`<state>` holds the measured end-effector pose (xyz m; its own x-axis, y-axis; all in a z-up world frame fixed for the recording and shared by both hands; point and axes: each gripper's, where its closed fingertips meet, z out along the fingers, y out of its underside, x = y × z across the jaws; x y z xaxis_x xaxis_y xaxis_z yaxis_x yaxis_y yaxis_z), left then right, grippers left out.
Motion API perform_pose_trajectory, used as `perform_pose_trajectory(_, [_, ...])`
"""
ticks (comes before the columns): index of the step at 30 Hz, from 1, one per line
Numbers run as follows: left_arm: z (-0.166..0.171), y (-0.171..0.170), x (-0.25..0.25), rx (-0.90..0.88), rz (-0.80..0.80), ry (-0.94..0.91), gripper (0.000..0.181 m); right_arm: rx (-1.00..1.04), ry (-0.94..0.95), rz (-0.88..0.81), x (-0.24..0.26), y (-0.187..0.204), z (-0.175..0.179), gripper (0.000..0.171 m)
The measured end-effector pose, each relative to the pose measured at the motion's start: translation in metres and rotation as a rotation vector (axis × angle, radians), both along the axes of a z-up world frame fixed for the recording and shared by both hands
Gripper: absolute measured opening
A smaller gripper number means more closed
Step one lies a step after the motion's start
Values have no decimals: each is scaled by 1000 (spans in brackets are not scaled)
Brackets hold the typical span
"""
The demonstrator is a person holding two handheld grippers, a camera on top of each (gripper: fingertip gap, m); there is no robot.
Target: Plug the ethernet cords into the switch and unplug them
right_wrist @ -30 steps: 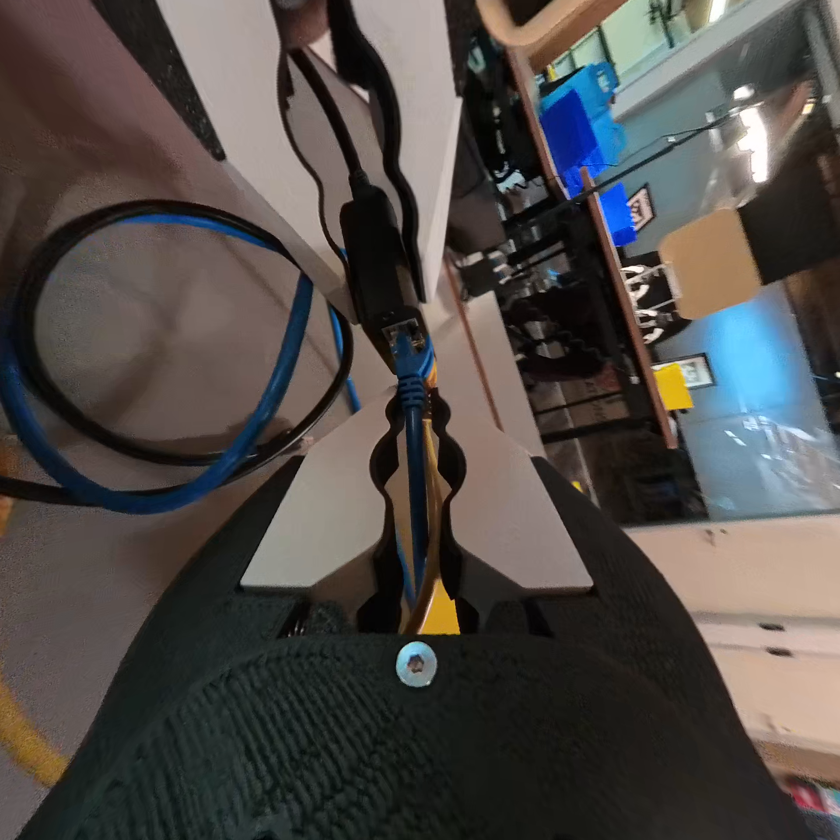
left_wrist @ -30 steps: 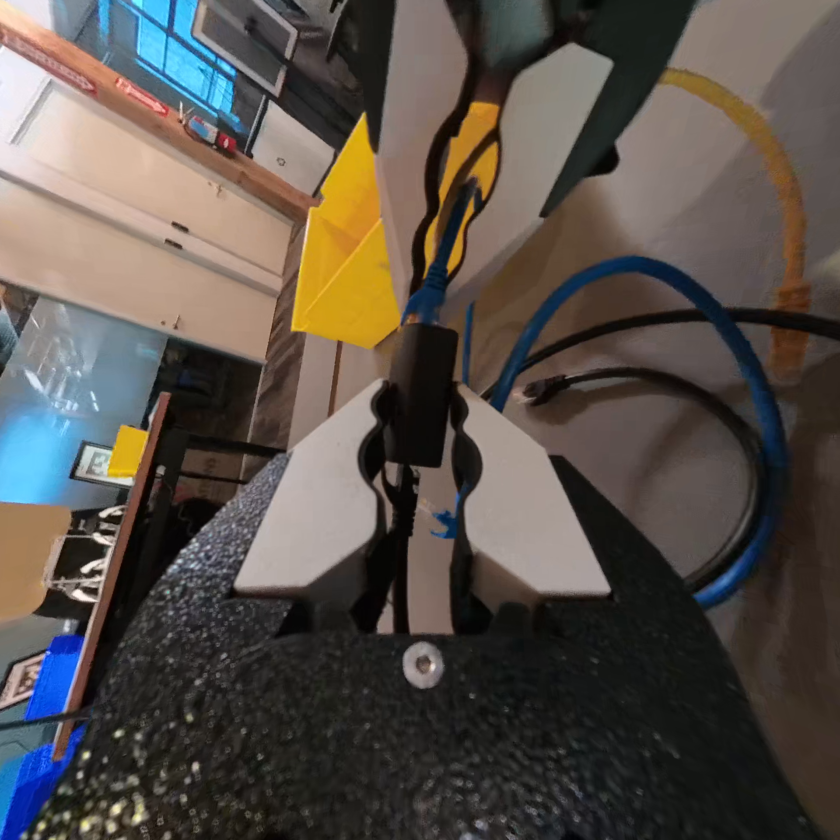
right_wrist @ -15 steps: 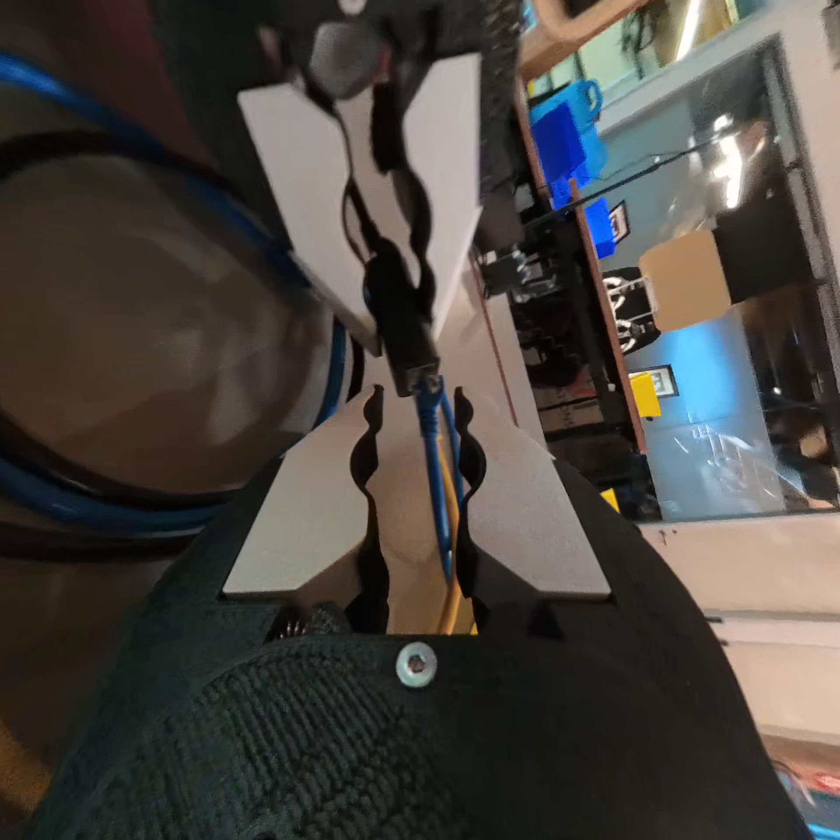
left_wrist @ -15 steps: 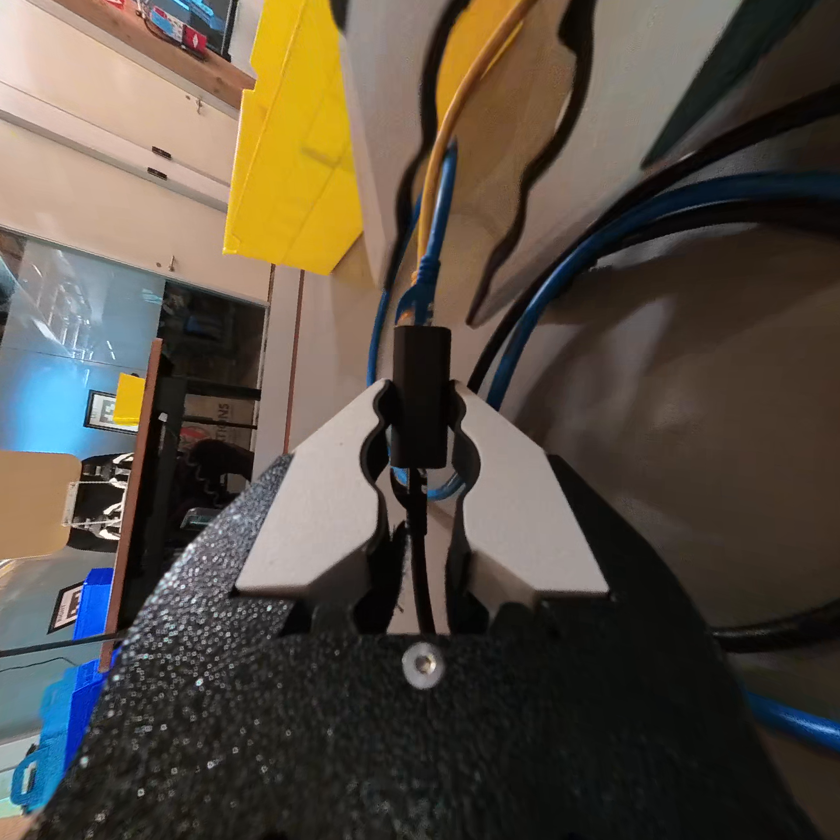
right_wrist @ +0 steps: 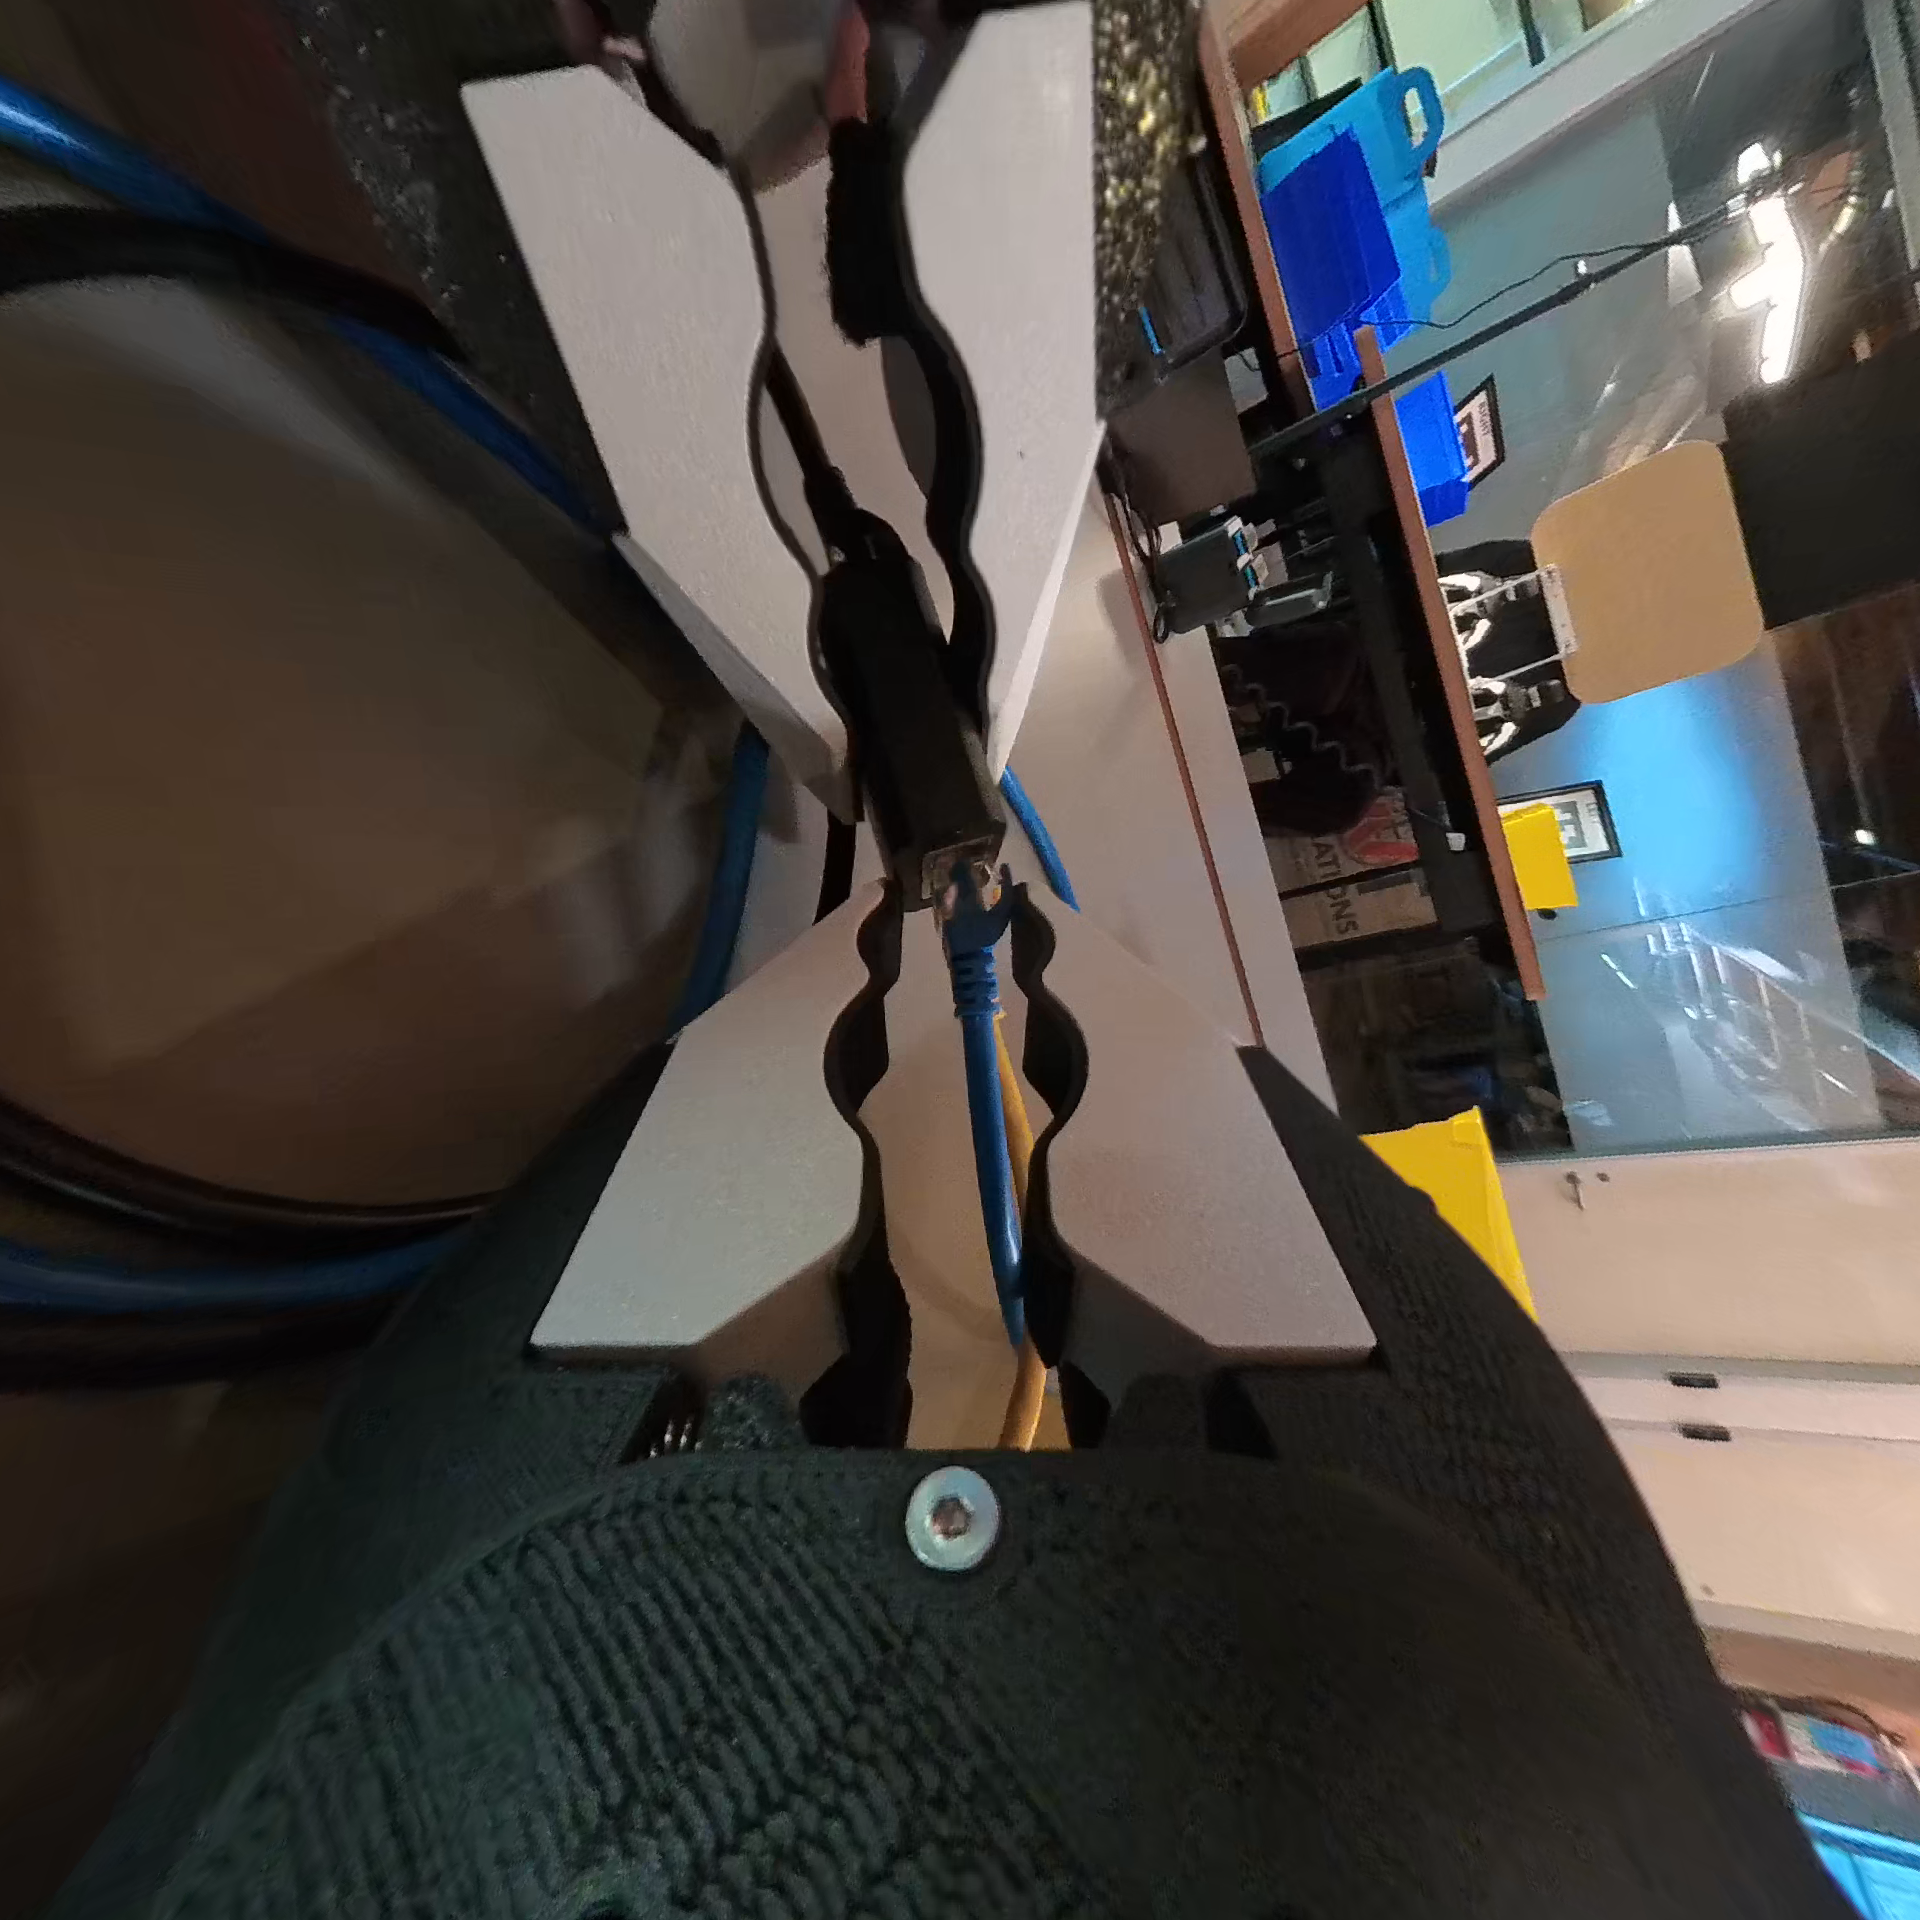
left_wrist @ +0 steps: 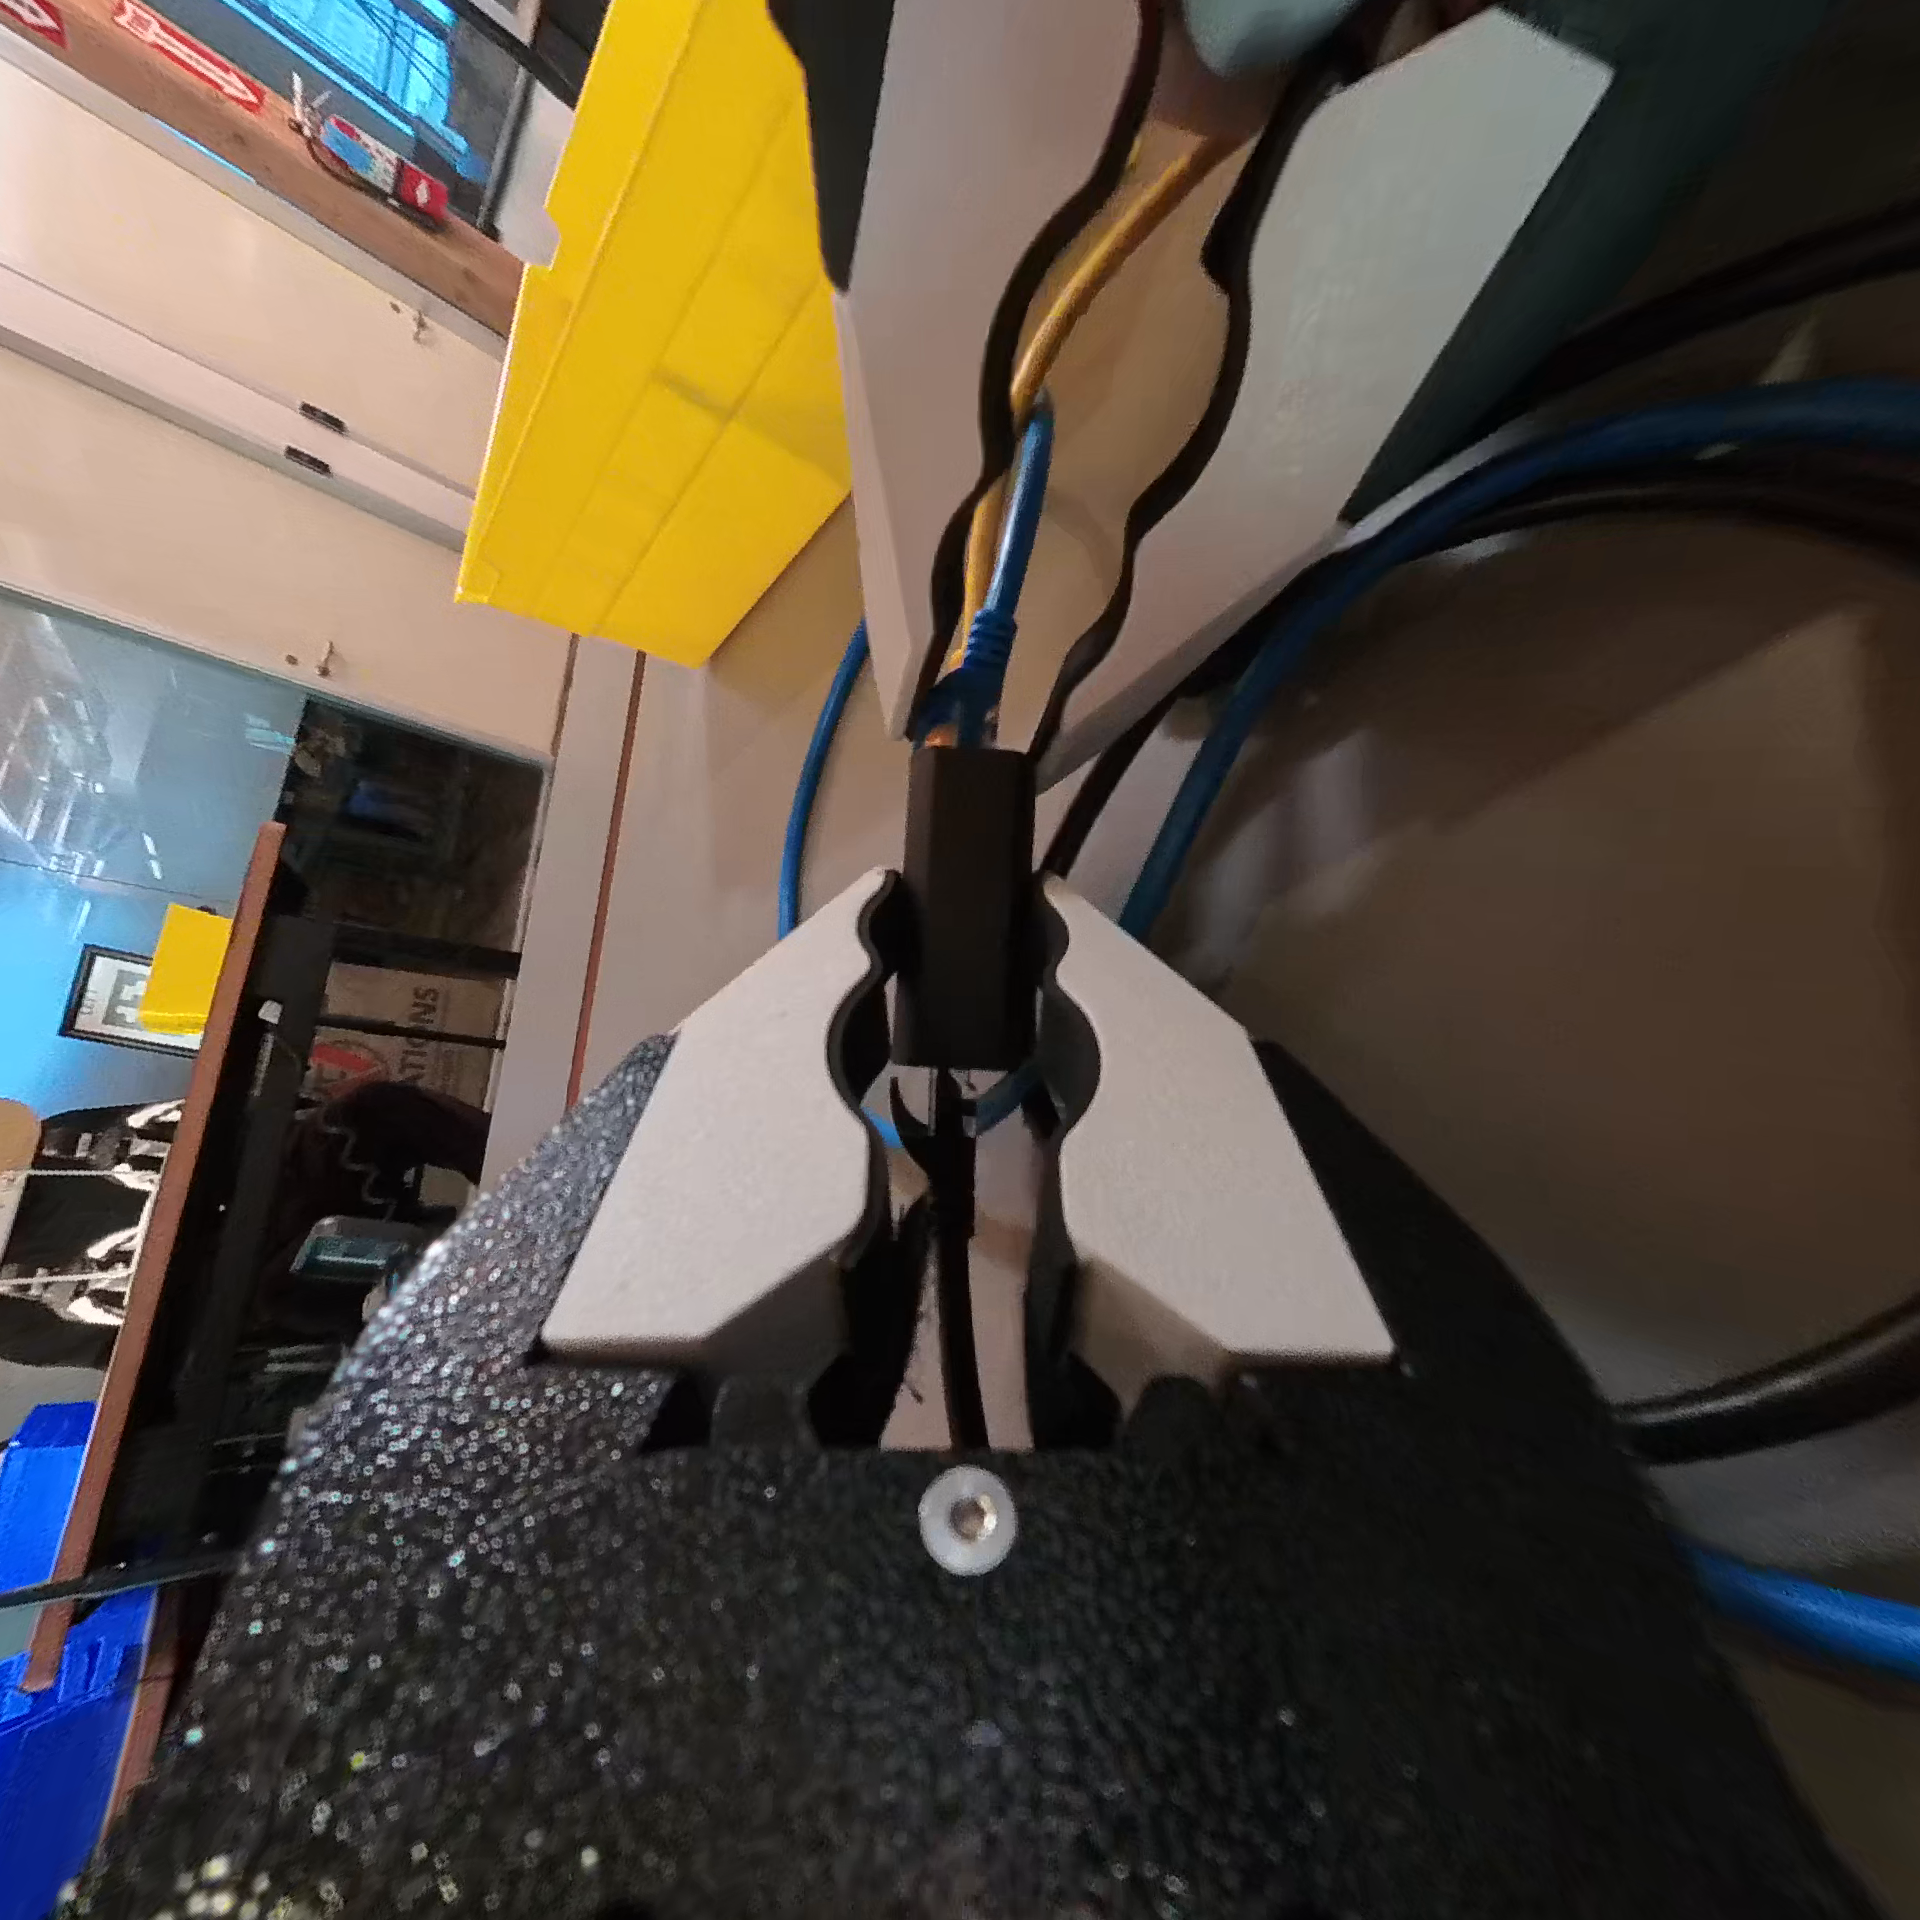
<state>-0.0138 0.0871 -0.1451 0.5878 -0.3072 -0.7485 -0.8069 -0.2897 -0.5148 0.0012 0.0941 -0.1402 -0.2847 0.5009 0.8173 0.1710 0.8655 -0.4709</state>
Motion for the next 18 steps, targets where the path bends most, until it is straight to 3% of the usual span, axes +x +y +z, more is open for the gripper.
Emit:
perform_pose_trajectory(11, [-6,-1,2,-50,-45,44,22,81,-95,68,0,-1,-7,11])
perform_pose_trajectory(18, [-10,-4,9,-92,-144,73,22,553,-366,325,9,-7,-16,10])
